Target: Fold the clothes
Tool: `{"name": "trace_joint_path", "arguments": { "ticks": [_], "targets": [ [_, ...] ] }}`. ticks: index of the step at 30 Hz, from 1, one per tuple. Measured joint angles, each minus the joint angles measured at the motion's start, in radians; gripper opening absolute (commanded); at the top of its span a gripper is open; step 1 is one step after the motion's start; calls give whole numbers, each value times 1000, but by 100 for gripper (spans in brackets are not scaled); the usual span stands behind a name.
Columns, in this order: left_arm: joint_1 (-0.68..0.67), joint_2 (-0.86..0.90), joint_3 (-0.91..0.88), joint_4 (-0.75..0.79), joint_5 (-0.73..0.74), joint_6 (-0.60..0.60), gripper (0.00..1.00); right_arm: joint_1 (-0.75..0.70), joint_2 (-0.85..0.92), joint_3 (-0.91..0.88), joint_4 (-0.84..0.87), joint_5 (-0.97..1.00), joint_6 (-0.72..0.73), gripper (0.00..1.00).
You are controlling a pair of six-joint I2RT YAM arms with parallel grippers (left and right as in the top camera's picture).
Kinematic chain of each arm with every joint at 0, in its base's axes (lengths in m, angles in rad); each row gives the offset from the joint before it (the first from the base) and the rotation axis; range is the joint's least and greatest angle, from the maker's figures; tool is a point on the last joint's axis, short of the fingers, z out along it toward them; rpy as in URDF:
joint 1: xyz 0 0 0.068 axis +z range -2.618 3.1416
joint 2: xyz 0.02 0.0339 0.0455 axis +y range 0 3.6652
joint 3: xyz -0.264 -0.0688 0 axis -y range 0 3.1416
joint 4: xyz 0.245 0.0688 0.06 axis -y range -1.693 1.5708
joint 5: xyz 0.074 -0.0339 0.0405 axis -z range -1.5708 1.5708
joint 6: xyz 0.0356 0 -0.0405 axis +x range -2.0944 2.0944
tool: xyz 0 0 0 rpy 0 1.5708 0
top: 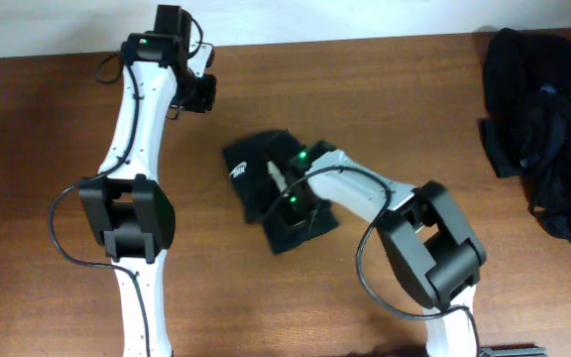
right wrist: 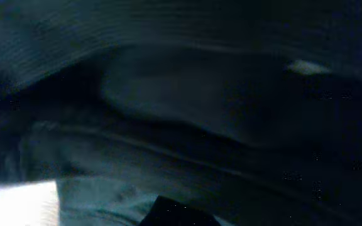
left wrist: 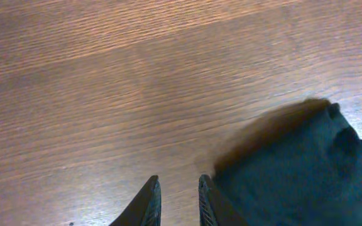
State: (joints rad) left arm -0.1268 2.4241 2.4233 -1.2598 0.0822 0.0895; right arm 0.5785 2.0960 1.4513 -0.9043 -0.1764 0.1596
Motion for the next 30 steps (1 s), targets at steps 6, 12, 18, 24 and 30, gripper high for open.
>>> {"name": "trace_joint_path", "arguments": {
  "ticks": [6,12,18,24,30],
  "targets": [
    [33,0,0,0,61,-1,22,-140,0,1,-9,8,-56,4],
    [43,0,0,-10,93,-6,22,-281,0,3,50,18,-111,4],
    [42,0,0,-31,132,-31,25,-393,0,8,71,-13,-152,56],
    [42,0,0,-47,166,-38,26,-426,16,95,-76,-39,-209,73],
    [42,0,0,-100,174,-39,26,-426,19,309,-212,-53,-220,74]
  ]
}}
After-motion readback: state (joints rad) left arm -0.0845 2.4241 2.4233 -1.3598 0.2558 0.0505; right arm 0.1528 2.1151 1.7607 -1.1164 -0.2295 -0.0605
